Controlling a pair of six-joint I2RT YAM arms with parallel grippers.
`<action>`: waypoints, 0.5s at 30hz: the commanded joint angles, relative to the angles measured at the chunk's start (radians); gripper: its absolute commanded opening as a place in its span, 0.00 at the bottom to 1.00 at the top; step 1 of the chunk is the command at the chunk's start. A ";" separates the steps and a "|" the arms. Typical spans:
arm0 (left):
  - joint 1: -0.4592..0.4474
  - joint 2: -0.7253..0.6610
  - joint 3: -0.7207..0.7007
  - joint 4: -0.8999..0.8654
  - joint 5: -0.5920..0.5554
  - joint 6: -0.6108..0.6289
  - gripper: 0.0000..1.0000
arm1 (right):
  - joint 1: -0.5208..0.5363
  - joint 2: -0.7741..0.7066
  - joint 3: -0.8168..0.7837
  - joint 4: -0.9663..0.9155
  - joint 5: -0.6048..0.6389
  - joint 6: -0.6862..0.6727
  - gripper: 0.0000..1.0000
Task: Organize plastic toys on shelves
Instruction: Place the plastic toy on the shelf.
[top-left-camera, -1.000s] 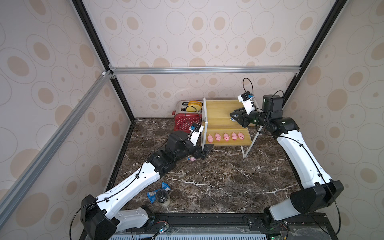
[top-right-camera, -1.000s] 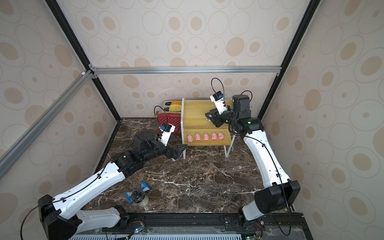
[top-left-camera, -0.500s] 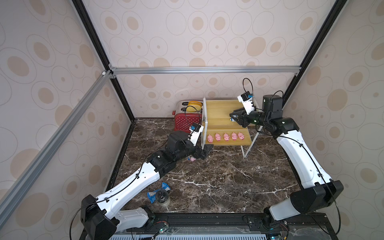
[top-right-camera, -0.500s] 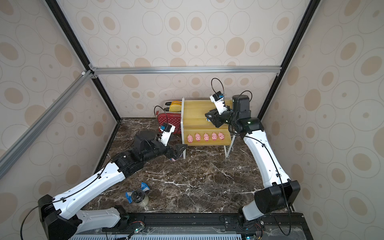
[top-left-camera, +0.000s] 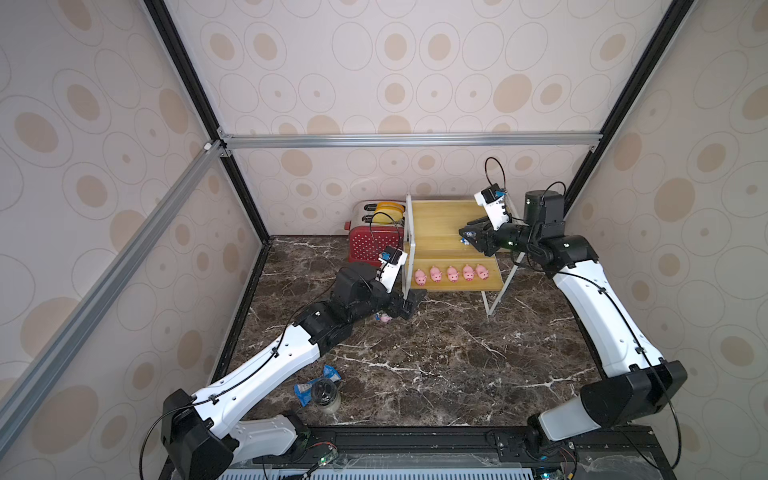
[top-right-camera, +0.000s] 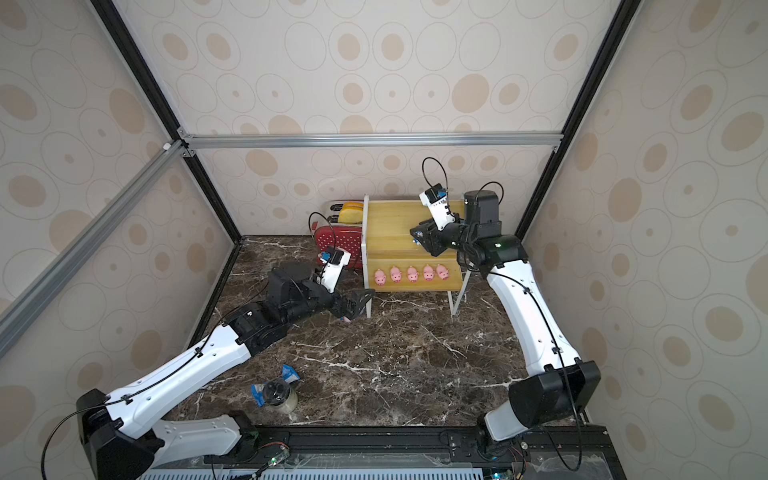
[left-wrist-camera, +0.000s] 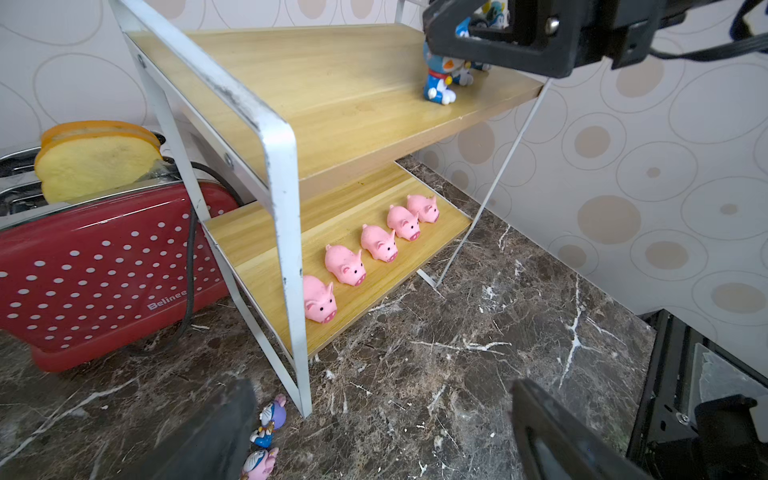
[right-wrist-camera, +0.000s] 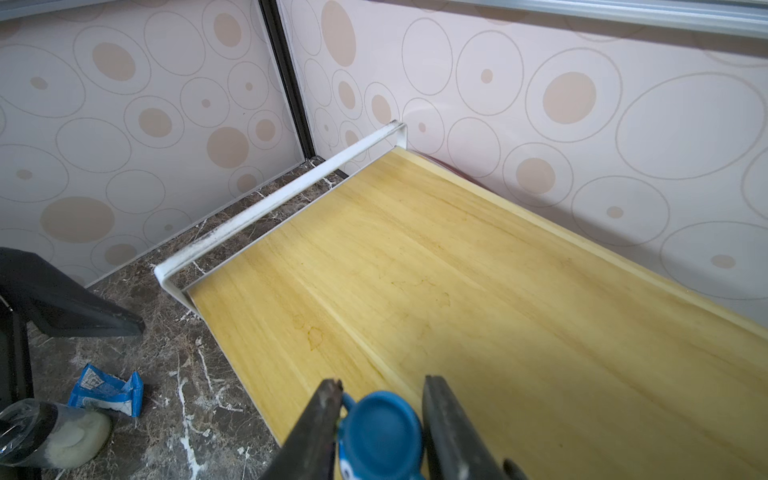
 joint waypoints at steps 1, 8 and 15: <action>0.007 -0.004 0.003 0.018 0.000 -0.015 0.99 | -0.001 -0.011 -0.006 -0.002 -0.001 0.007 0.38; 0.007 -0.004 0.005 0.017 0.000 -0.013 0.99 | -0.001 -0.012 0.003 -0.004 -0.001 0.008 0.43; 0.007 -0.003 0.003 0.022 0.000 -0.018 0.99 | -0.002 -0.021 0.009 0.002 -0.003 0.008 0.48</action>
